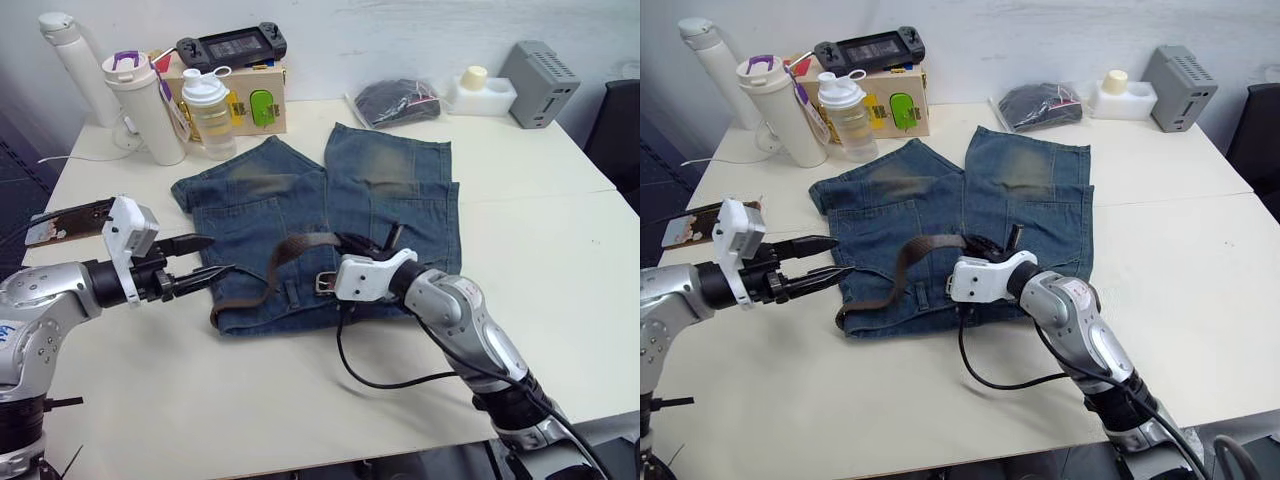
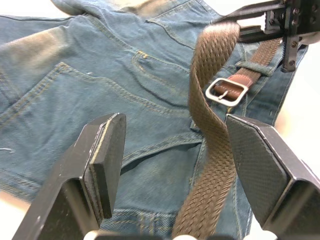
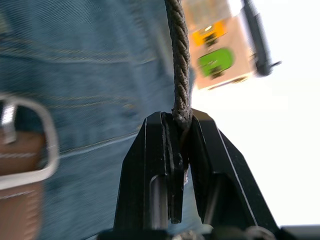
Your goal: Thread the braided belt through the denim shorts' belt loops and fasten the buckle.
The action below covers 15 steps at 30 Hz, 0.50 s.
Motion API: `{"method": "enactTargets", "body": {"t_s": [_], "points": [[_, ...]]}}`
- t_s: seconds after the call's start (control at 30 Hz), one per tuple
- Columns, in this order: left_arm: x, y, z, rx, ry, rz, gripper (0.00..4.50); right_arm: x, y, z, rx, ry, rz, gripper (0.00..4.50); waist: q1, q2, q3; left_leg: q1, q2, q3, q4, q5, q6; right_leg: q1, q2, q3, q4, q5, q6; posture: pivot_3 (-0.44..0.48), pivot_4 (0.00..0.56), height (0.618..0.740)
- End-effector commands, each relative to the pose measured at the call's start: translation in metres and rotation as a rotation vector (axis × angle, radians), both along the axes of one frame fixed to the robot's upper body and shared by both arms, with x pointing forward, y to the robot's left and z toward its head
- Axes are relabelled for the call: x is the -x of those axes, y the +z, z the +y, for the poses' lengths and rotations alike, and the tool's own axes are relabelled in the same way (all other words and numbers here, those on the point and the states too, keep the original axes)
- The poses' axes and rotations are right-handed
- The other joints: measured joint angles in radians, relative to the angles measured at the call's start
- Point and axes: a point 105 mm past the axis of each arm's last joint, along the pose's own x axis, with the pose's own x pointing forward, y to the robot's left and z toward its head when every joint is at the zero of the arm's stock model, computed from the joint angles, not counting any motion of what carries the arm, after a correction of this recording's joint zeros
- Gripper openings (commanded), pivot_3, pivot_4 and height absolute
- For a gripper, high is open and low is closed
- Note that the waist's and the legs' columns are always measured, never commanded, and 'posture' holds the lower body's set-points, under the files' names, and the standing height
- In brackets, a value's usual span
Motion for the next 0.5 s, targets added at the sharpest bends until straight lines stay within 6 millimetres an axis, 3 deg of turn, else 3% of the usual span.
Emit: {"method": "enactTargets", "body": {"t_s": [0.03,0.27,0.5], "points": [[-0.005,0.008,-0.019,0.084,-0.051,-0.008,3.48,0.009,0.016,0.01,0.013,0.078,-0.141,0.01,0.002,0.0,0.0,0.0,0.0,0.0,0.0,0.0,0.0,0.0,0.0,0.0,0.0,0.0,0.0,0.0,0.15,0.682],[-0.014,0.013,-0.038,0.246,-0.193,0.105,3.48,0.011,0.009,0.024,0.091,0.193,-0.263,0.01,-0.005,0.0,0.0,0.0,0.0,0.0,0.001,0.0,0.0,-0.001,0.0,-0.001,0.002,0.0,0.0,0.0,0.15,0.682],[-0.023,0.001,-0.048,0.237,-0.216,0.173,3.48,0.006,0.017,0.03,0.065,0.203,-0.309,0.01,-0.005,0.0,0.0,0.0,0.0,0.001,0.001,0.0,0.0,-0.001,0.001,-0.001,0.003,0.0,0.0,0.0,0.15,0.682]]}}
